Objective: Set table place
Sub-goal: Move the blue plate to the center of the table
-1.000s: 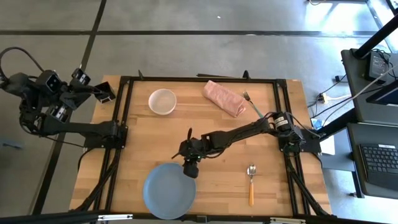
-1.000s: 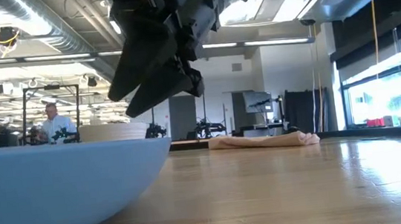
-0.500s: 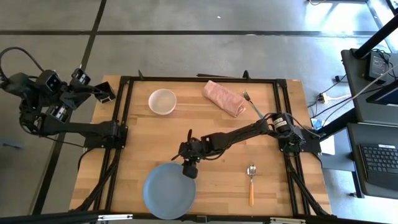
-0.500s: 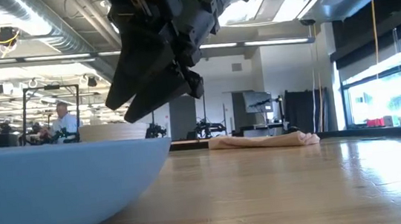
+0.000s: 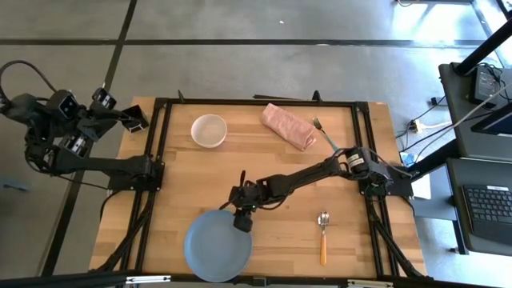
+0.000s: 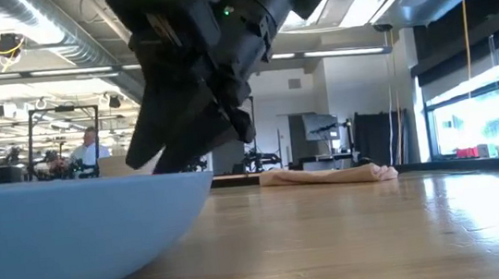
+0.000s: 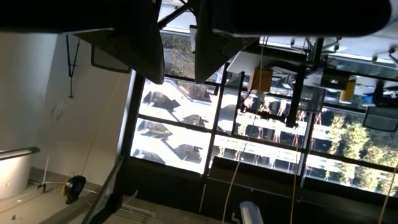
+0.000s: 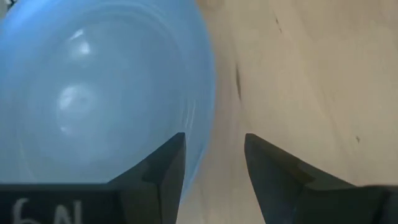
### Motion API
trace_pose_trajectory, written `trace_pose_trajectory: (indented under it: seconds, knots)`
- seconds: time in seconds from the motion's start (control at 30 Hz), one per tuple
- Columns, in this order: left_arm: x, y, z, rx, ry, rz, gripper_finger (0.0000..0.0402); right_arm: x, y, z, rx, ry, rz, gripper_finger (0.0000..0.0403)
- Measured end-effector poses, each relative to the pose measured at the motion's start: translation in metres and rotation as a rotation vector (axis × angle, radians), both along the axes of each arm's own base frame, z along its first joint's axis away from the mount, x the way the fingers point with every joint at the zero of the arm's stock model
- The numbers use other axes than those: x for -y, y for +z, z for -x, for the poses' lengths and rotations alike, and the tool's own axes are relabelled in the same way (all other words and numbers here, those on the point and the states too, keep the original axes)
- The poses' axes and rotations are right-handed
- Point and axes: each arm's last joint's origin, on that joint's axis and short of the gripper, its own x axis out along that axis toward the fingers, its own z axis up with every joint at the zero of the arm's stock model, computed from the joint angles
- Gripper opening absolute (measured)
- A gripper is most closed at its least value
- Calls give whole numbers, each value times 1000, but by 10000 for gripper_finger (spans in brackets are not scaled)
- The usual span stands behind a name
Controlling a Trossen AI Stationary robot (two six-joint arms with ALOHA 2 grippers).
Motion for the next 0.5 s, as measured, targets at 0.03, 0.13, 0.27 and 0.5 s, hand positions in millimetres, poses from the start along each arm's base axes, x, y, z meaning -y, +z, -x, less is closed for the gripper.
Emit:
trace_pose_trajectory:
  seconds: [0.03,0.13,0.27,0.5]
  knots:
    - [0,0,0,-1,0,0,82,0,-2,-1,-2,-2,-2,168]
    - [1,-1,0,-15,-34,-6,82,-2,-9,-1,-16,-17,-13,168]
    - [4,-11,-3,-122,-160,3,82,-2,-12,-1,-32,-18,-11,168]
    - [4,-49,-5,-540,-192,262,82,-2,-13,-1,-34,-58,-42,168]
